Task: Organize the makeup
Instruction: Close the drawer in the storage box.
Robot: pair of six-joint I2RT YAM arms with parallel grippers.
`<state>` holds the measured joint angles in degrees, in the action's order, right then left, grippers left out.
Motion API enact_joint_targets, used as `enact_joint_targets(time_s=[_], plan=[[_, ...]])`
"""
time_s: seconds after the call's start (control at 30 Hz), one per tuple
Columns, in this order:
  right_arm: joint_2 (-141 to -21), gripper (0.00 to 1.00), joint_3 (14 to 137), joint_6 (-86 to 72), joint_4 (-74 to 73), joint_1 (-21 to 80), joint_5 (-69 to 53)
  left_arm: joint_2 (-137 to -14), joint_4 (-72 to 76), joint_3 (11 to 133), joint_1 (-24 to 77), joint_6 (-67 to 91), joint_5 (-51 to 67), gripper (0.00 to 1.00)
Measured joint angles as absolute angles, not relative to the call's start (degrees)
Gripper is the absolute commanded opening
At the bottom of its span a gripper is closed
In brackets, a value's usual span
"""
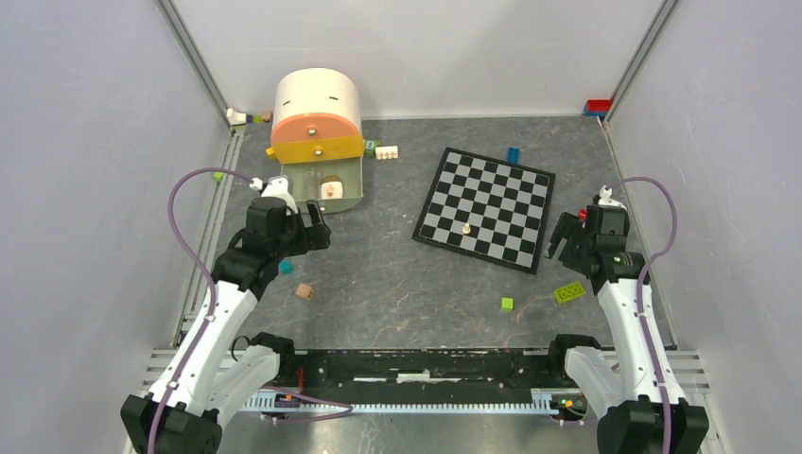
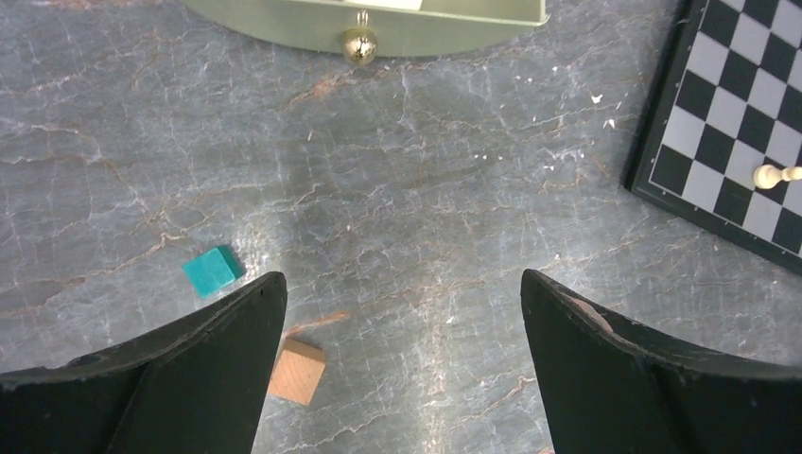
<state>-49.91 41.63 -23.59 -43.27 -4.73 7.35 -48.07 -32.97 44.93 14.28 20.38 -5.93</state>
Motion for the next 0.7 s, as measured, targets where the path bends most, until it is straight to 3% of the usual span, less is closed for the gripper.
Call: enact_joint_targets(time_s=[0.37,0.7], plan=[[-48.40,0.88,39.09,-17.41,-36.16,-4.78,-4.97,-46.92,-39.35,46.09,14.28,21.96,-9.45,0.99],[-48.18,0.88,33.21,-16.32,-28.75,-4.78,-10.11,-43.42,-46.68,46.19,14.28,35.59,-11.94,0.95]])
